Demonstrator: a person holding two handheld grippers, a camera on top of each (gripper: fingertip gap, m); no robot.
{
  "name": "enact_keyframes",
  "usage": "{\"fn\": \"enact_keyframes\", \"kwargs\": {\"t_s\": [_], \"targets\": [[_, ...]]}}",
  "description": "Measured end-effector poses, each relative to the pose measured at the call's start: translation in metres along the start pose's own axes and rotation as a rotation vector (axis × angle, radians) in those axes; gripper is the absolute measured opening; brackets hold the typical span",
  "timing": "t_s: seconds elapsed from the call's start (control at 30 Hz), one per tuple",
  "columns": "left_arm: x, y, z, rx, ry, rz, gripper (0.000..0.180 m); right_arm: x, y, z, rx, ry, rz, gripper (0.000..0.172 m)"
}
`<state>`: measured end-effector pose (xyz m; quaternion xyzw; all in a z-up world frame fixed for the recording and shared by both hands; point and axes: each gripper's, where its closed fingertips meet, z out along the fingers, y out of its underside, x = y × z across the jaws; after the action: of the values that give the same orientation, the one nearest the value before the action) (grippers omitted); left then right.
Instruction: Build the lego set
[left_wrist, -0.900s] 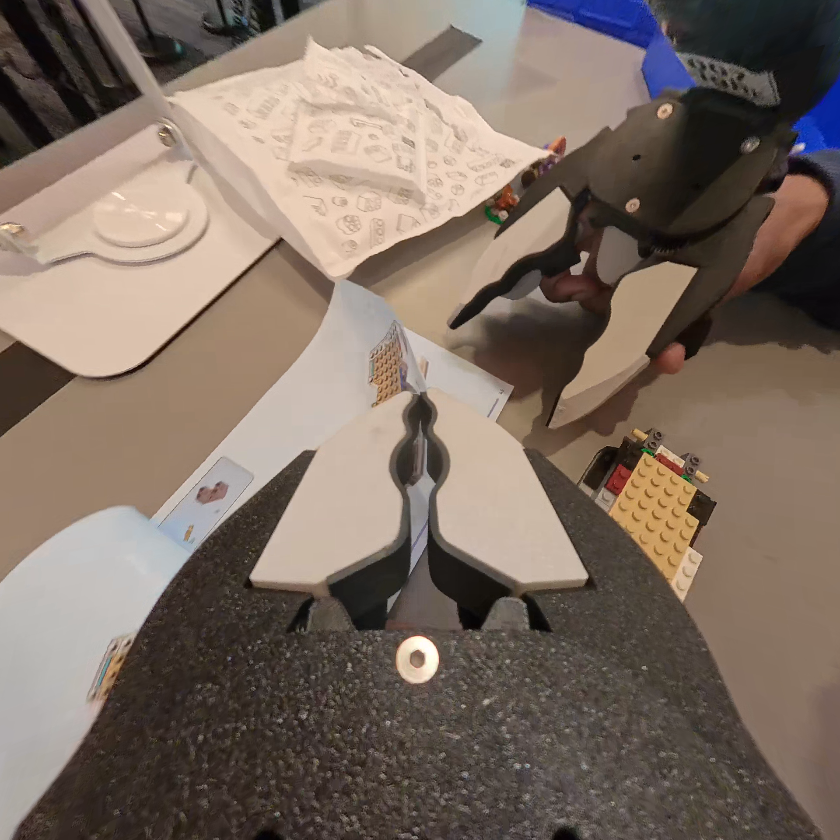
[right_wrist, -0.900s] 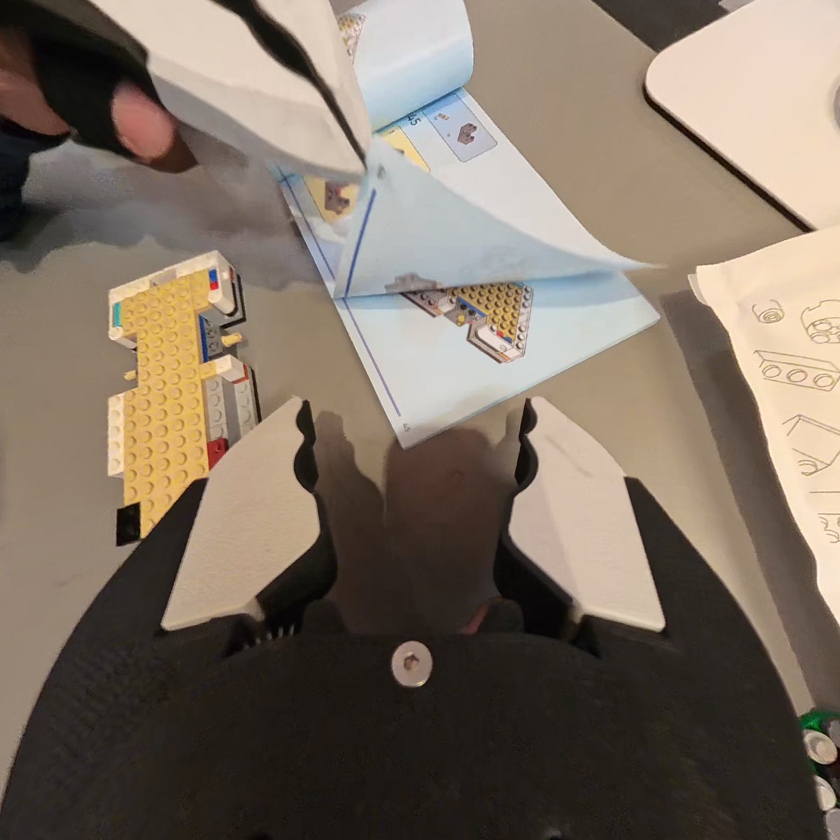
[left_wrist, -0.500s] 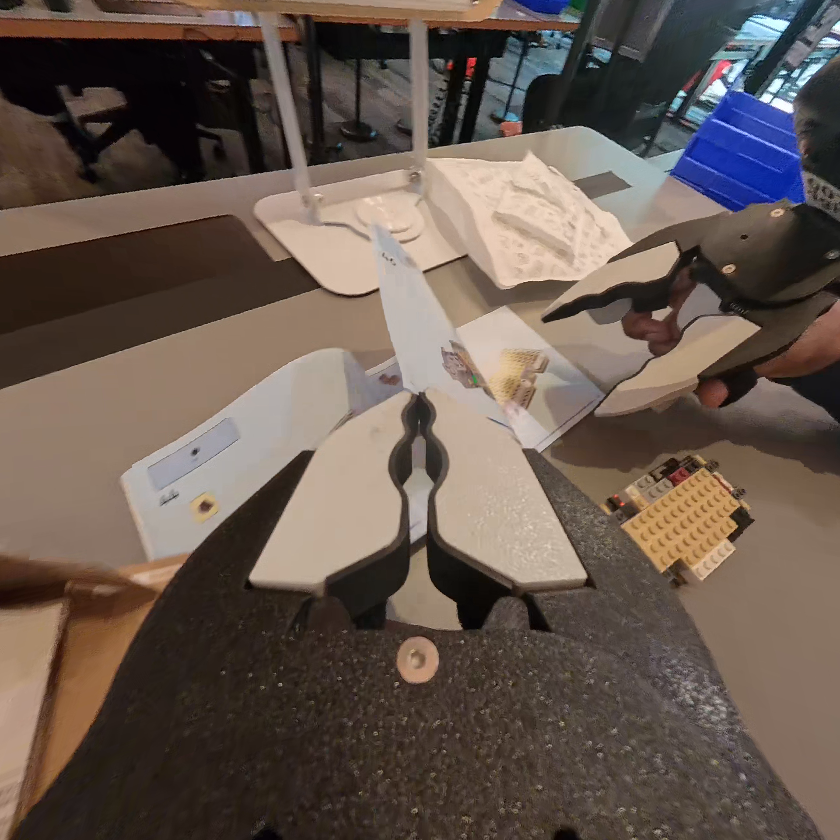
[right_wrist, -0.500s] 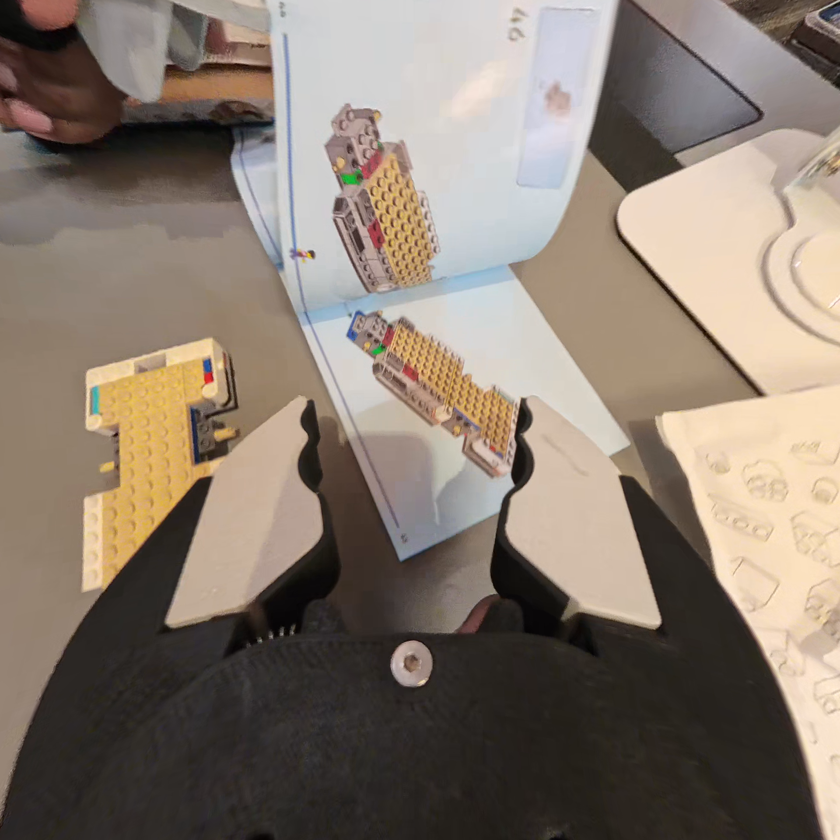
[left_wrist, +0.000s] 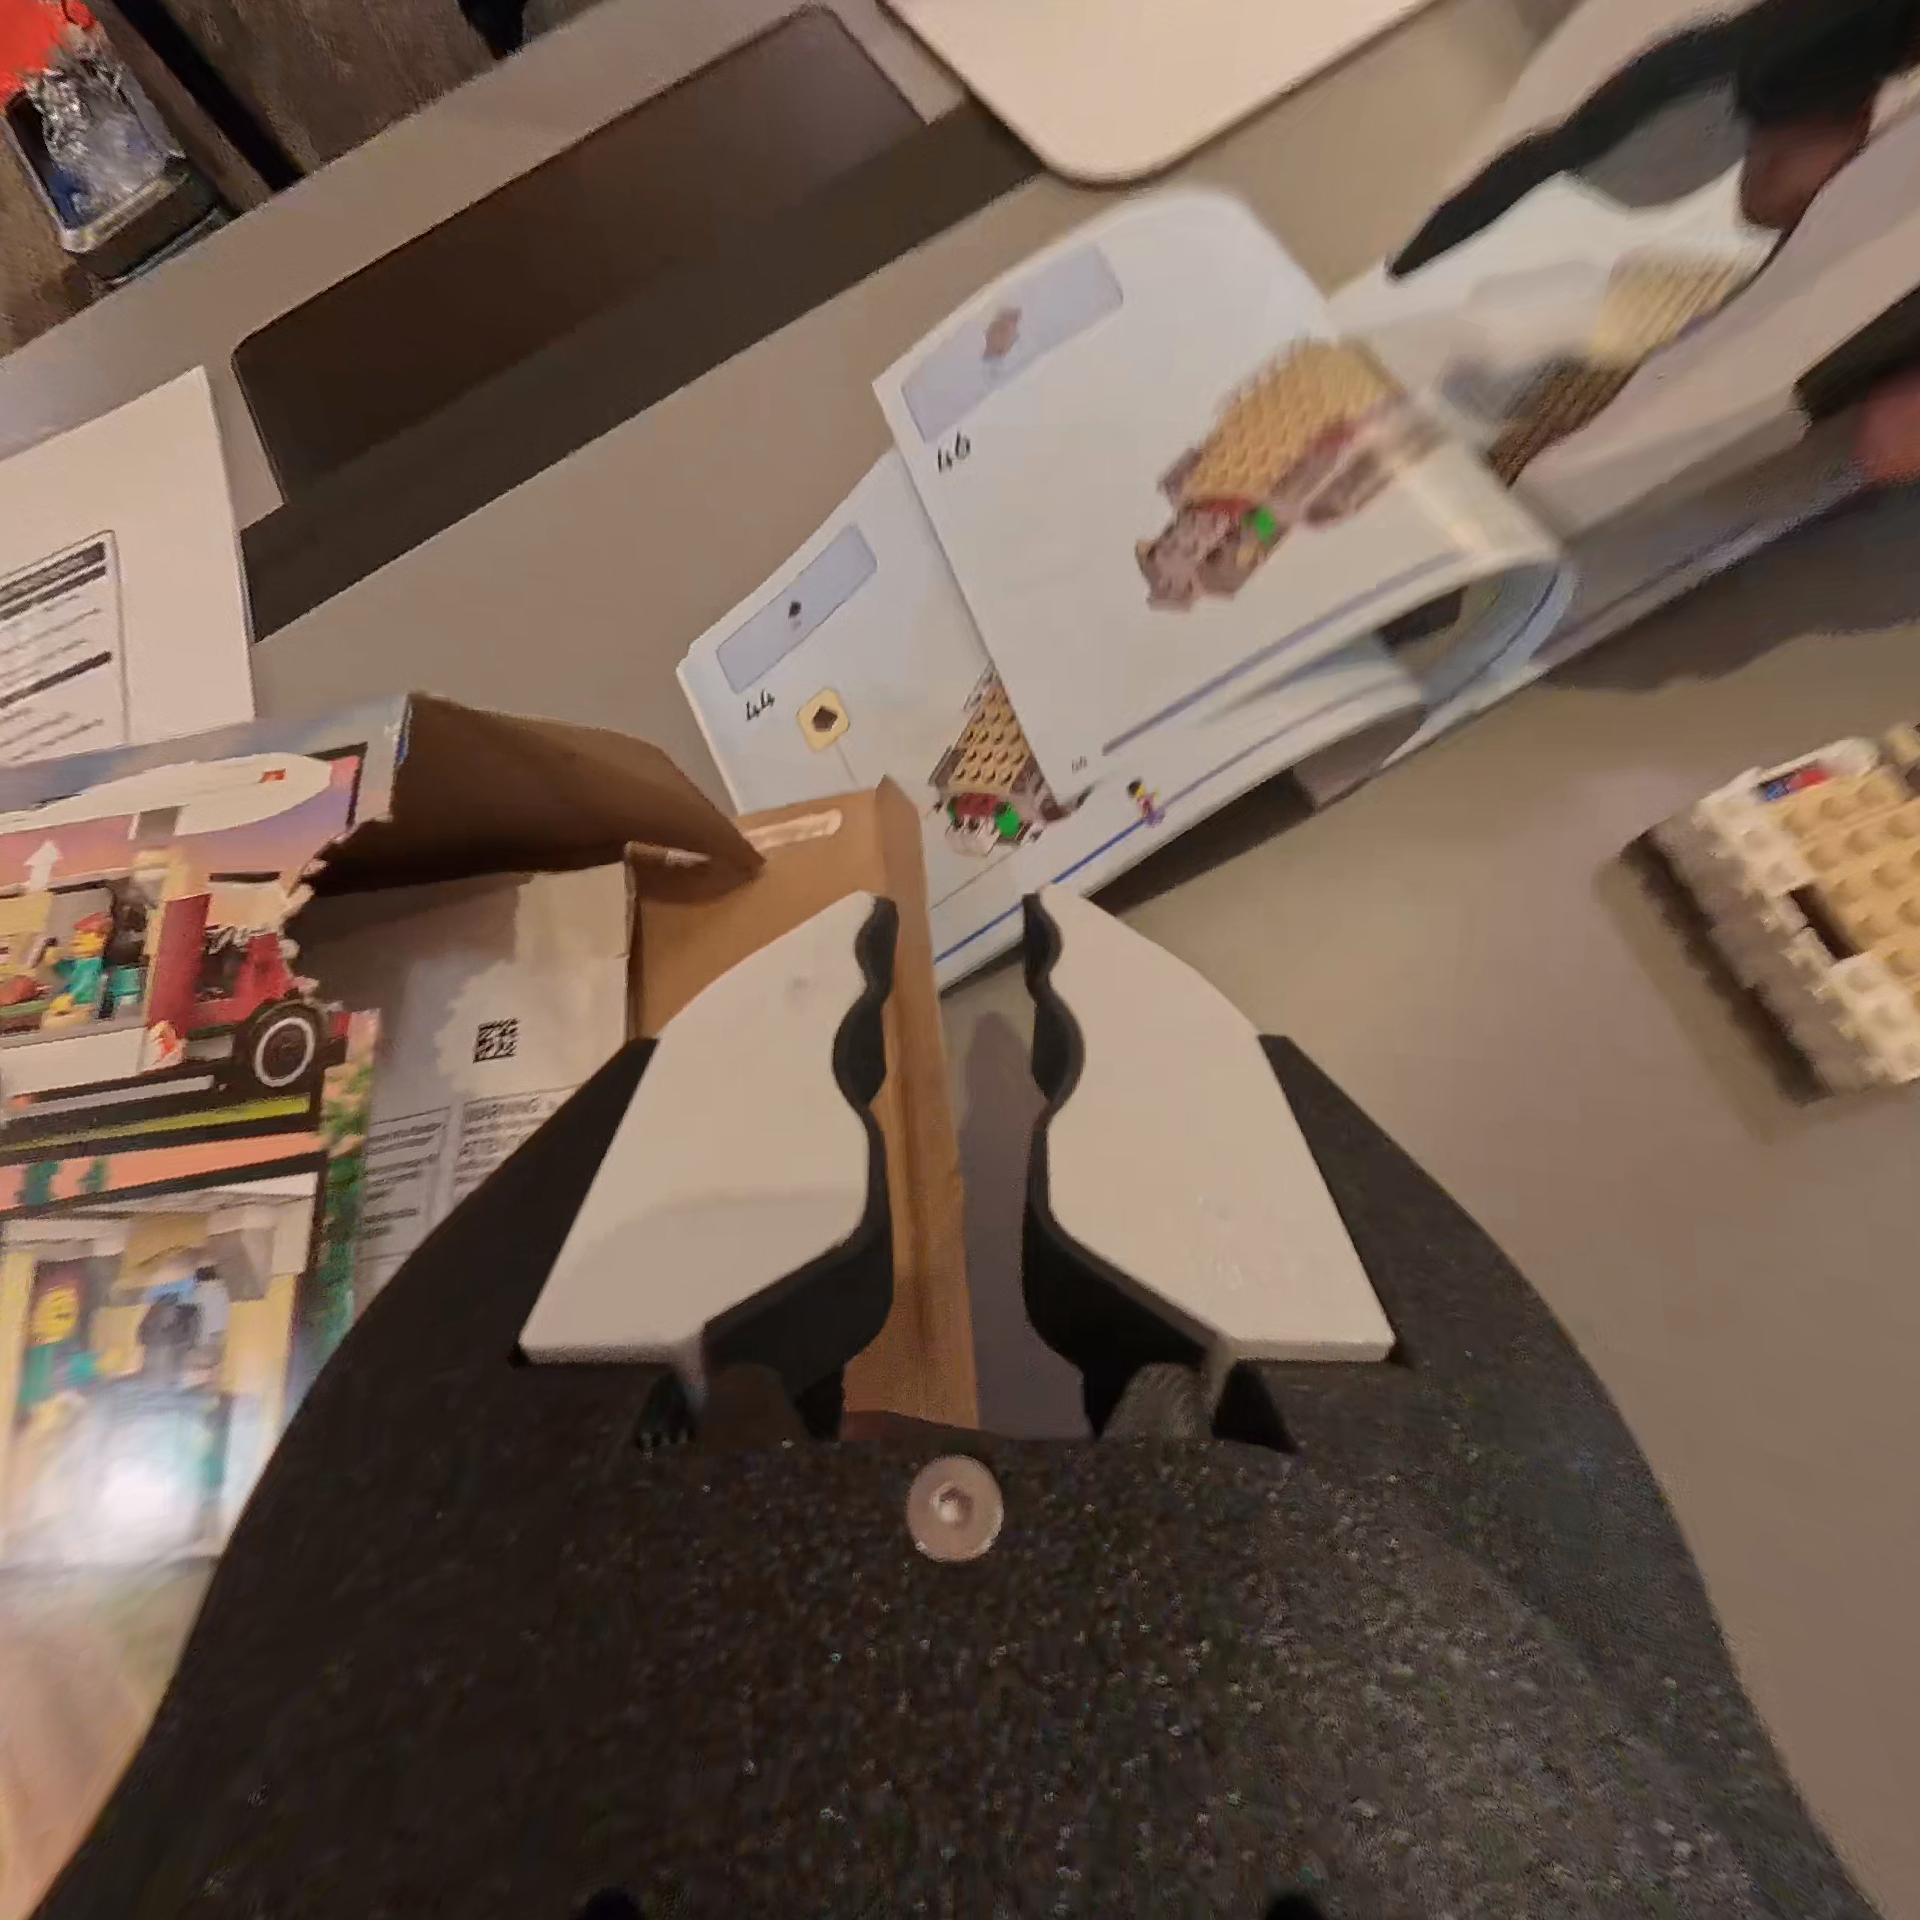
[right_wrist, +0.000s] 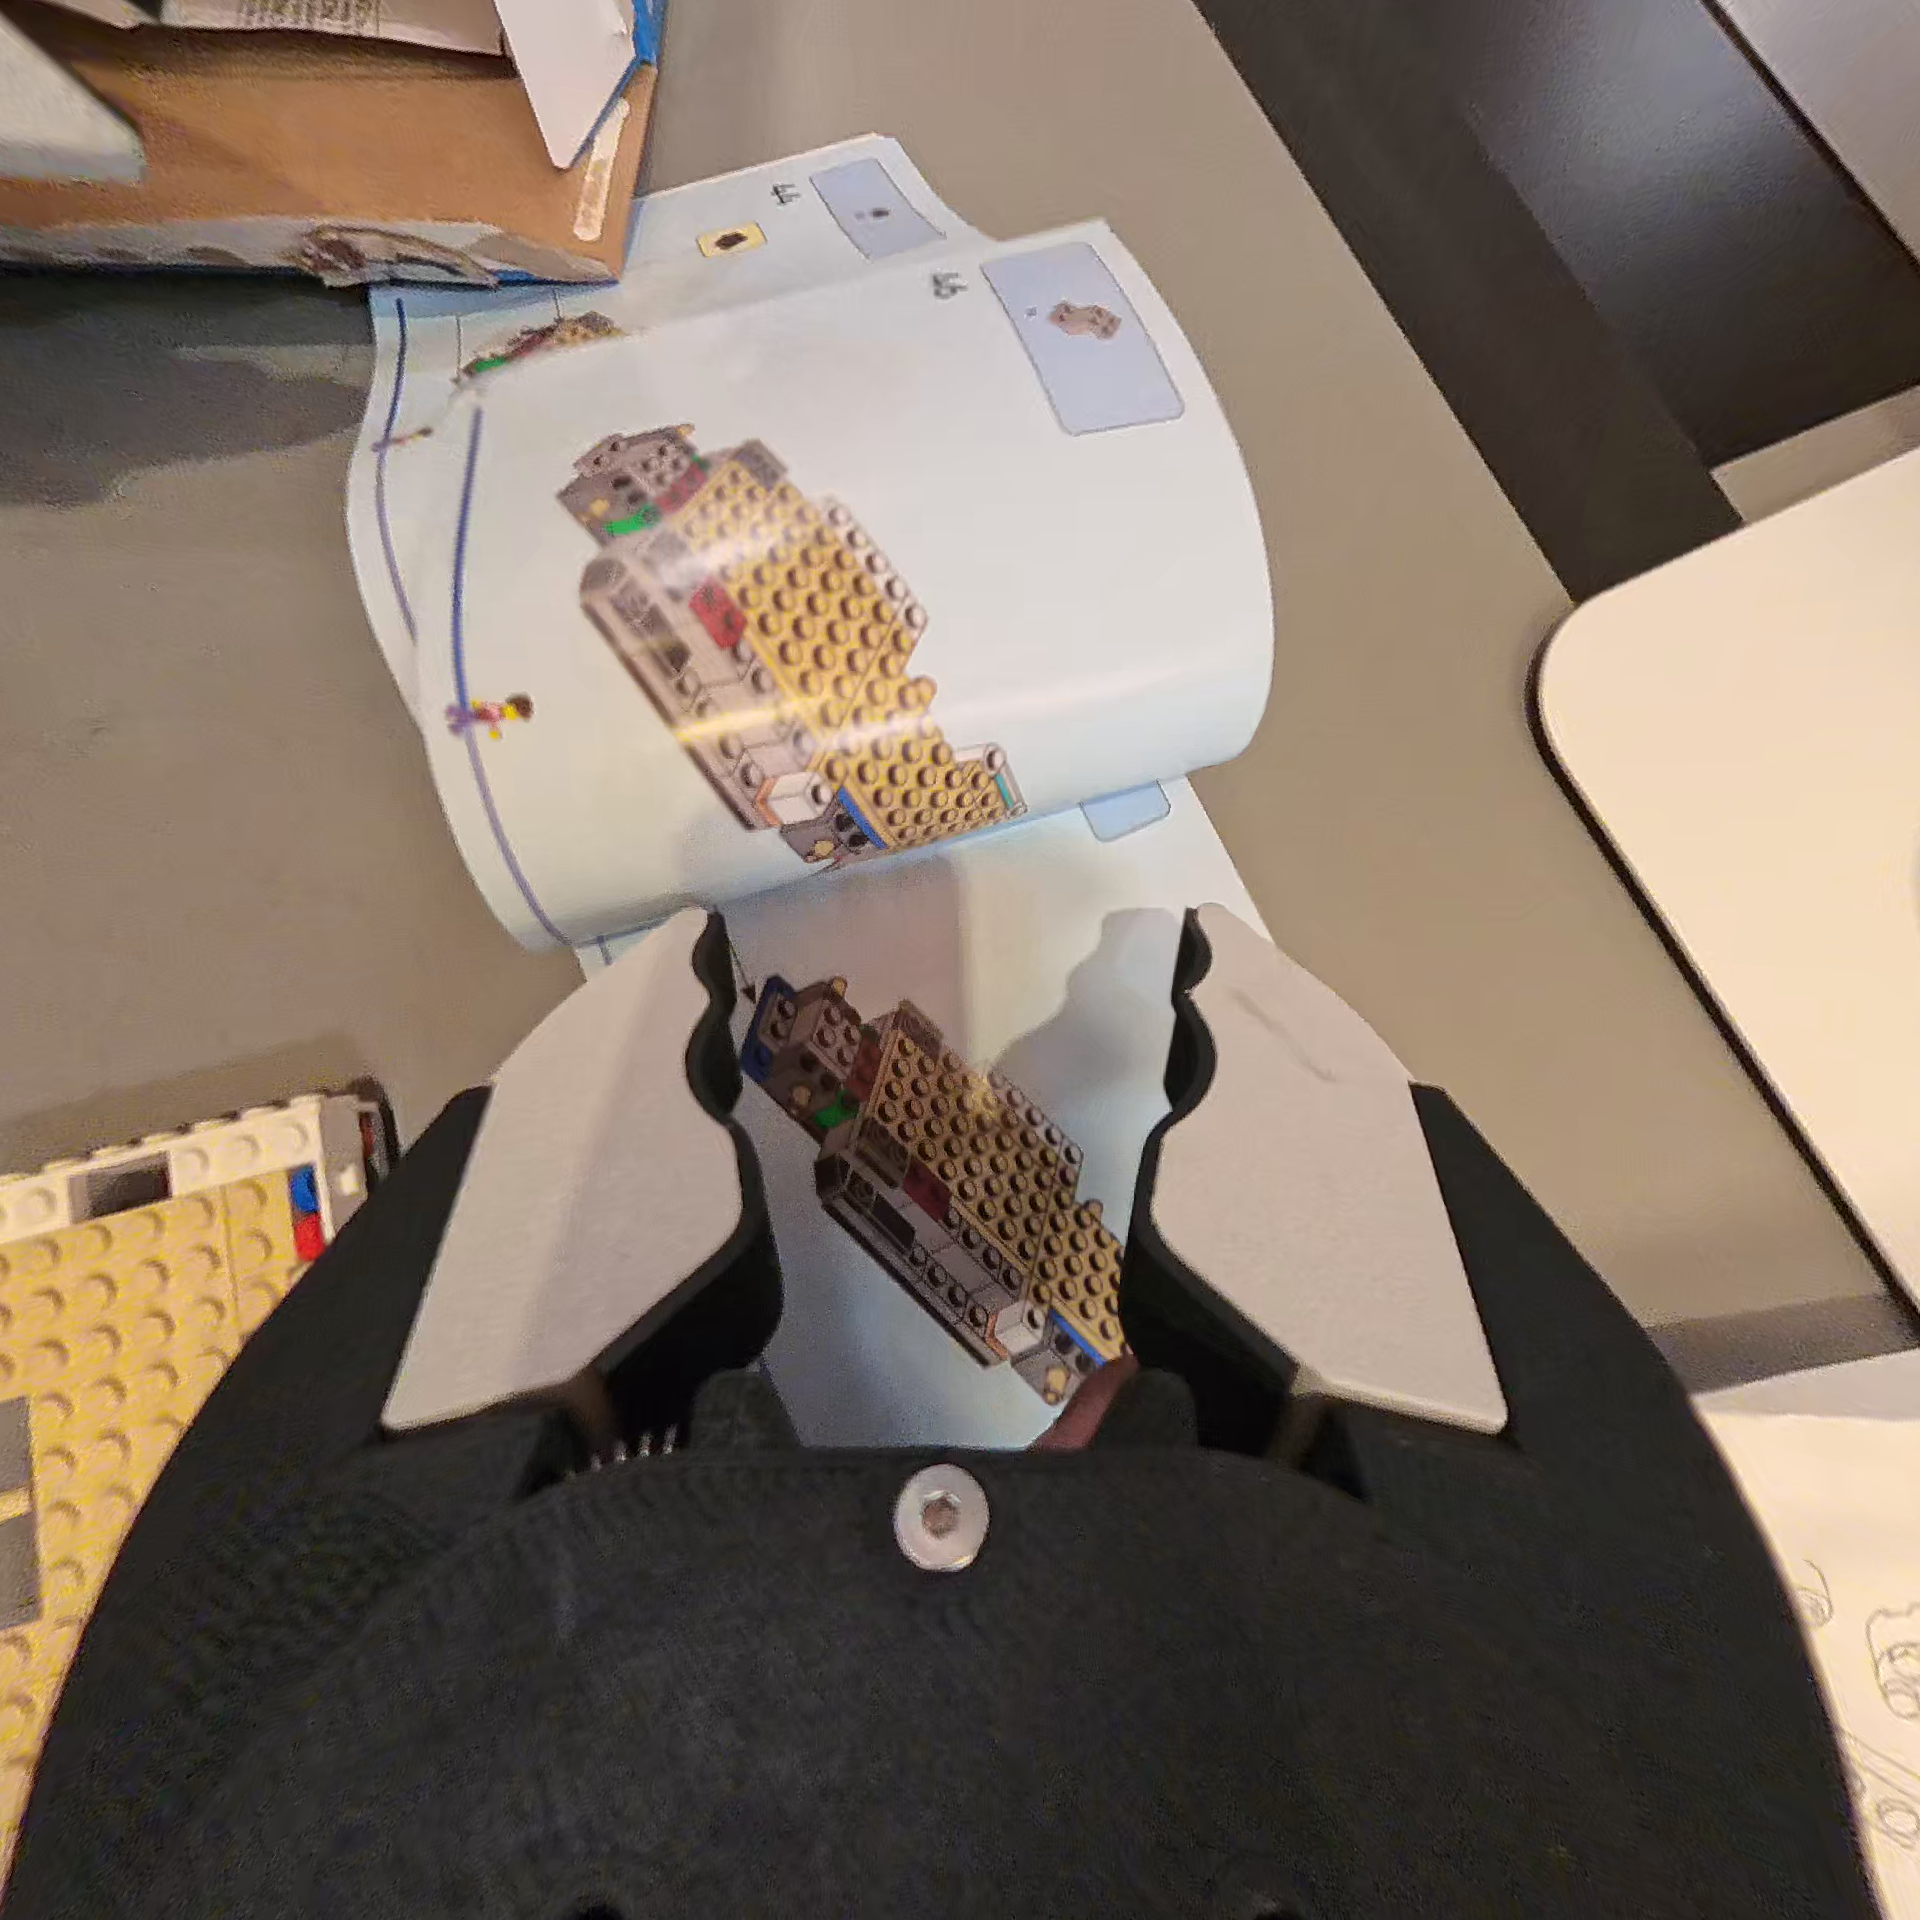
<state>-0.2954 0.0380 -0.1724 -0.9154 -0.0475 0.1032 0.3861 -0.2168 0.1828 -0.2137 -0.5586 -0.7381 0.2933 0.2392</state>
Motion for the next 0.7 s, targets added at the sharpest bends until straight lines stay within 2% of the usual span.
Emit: {"fn": "enact_keyframes", "kwargs": {"t_s": [0.17, 0.23, 0.3, 0.4, 0.7], "targets": [[-0.004, 0.035, 0.007, -0.215, -0.085, 0.181, 0.033, -0.003, -0.011, 0.003, 0.018, -0.005, -0.005, 0.081], [-0.008, 0.046, 0.011, -0.278, -0.110, 0.206, 0.031, -0.005, -0.014, 0.004, 0.022, -0.008, -0.011, 0.081], [-0.015, 0.054, 0.015, -0.319, -0.146, 0.214, 0.021, -0.006, -0.017, 0.005, 0.024, -0.012, -0.018, 0.081], [-0.018, 0.055, 0.017, -0.310, -0.138, 0.185, 0.007, -0.008, -0.019, 0.006, 0.025, -0.016, -0.028, 0.081], [-0.023, 0.048, 0.004, -0.273, -0.166, 0.156, 0.002, -0.010, -0.026, 0.010, 0.029, -0.020, -0.044, 0.081]]}}
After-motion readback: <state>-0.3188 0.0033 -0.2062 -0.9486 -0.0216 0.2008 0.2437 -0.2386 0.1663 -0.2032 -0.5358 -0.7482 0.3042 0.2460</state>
